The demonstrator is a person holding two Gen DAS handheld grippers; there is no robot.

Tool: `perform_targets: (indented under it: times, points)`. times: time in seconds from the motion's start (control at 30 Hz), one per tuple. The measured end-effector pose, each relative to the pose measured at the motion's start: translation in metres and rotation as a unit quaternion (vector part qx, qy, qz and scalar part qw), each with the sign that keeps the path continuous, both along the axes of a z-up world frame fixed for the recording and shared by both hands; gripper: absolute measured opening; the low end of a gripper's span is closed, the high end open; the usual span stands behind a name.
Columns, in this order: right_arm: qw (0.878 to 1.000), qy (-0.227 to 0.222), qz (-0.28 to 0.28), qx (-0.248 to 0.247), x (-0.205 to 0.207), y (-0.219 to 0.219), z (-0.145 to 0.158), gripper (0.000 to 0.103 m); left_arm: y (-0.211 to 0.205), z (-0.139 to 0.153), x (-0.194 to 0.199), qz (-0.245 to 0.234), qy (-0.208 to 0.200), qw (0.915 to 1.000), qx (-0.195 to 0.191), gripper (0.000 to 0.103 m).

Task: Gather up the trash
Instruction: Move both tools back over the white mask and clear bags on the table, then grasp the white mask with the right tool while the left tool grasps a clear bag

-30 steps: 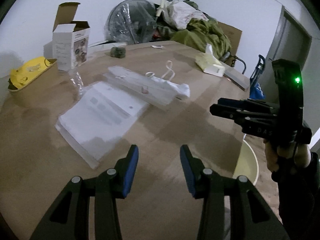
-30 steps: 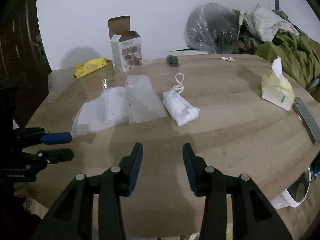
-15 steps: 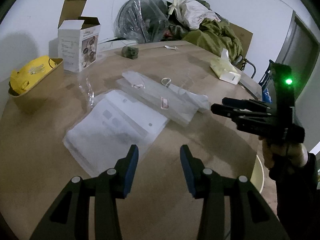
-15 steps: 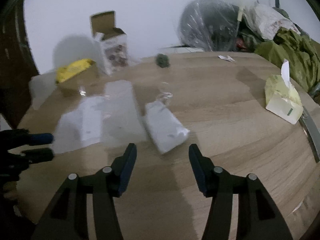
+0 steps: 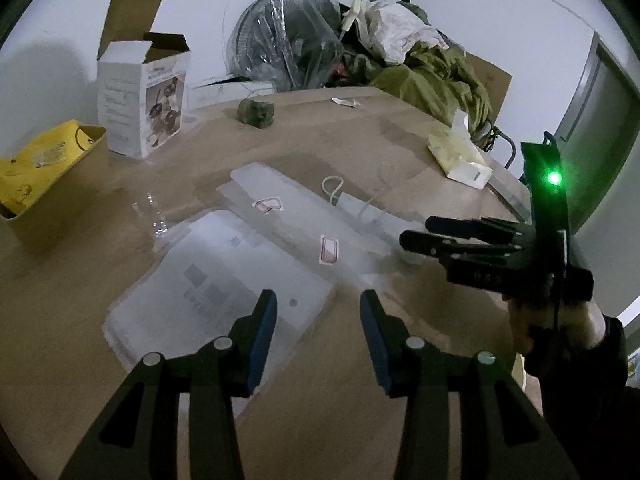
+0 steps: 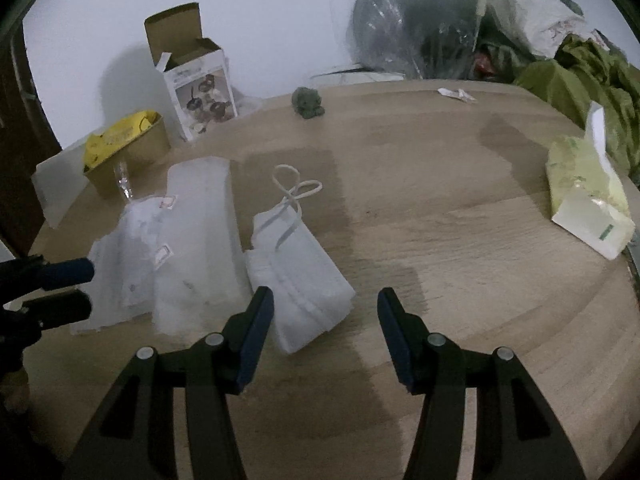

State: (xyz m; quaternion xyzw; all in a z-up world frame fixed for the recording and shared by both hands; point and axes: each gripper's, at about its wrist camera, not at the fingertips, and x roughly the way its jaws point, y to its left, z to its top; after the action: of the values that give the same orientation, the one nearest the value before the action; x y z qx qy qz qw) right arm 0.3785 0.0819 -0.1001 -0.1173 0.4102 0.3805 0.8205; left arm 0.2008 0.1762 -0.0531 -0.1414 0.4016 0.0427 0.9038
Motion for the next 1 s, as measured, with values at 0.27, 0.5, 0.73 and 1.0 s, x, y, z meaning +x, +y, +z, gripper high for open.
perform_targets:
  times: [0.27, 0.5, 0.73, 1.0]
  points:
    - [1.000, -0.003, 0.025, -0.012, 0.002, 0.007, -0.008, 0.036, 0.000, -0.005, 0.030, 0.010, 0.002, 0.9997, -0.023, 0.058]
    - [0.999, -0.010, 0.040, 0.002, 0.004, -0.005, -0.005, 0.019, 0.008, -0.016, 0.055, 0.039, 0.005, 0.9981, -0.048, 0.063]
    - [0.999, -0.024, 0.013, 0.024, 0.010, -0.035, 0.006, 0.018, 0.016, -0.022, 0.083, 0.056, 0.014, 0.9970, -0.051, 0.073]
    - [0.998, -0.026, -0.015, 0.047, 0.013, -0.067, 0.012, 0.018, 0.009, -0.031, 0.108, 0.059, 0.035, 0.9972, -0.031, 0.075]
